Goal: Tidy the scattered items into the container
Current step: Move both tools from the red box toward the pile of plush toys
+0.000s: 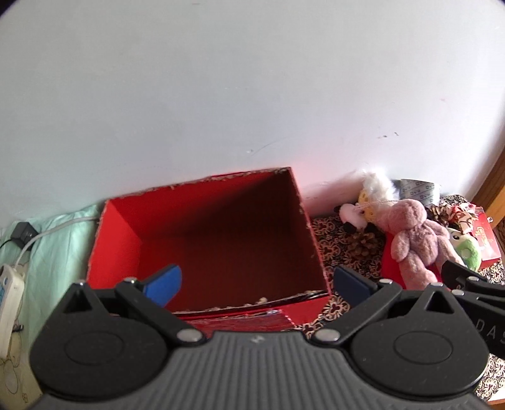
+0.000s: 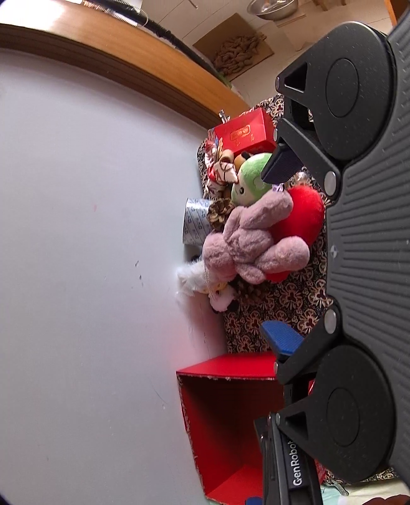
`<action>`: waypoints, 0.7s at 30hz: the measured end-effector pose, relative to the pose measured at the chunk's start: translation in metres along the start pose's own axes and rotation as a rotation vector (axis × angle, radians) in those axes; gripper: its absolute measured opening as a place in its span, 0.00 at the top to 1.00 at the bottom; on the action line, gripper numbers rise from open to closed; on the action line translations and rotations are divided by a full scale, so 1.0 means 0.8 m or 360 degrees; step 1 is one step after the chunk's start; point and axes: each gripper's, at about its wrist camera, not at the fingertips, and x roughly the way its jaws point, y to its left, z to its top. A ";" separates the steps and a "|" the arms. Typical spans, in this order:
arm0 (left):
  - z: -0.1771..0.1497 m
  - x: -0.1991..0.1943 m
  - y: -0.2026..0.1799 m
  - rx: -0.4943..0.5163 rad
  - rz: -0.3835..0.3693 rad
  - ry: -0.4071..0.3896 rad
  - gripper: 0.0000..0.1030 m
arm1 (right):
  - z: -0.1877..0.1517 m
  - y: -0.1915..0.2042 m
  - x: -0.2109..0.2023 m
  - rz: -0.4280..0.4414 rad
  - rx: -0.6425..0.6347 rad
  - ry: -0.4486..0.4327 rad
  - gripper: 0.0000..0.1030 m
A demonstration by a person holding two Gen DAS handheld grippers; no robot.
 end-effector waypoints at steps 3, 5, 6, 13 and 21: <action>0.005 0.001 -0.027 0.0075 -0.0057 -0.0005 0.00 | -0.003 -0.023 0.002 -0.0059 0.0056 0.0014 0.07; 0.007 0.002 -0.044 0.0111 -0.0093 -0.0003 0.00 | -0.004 -0.040 0.004 -0.0093 0.0089 0.0022 0.07; 0.008 0.002 -0.052 0.0128 -0.0111 -0.0002 0.00 | -0.004 -0.048 0.005 -0.0110 0.0106 0.0026 0.07; 0.012 0.004 -0.103 0.0208 -0.0188 0.0013 0.00 | -0.006 -0.095 0.012 -0.0209 0.0175 0.0044 0.07; 0.011 0.003 -0.149 0.0259 -0.0204 0.0026 0.00 | -0.005 -0.146 0.025 -0.0256 0.0242 0.0065 0.08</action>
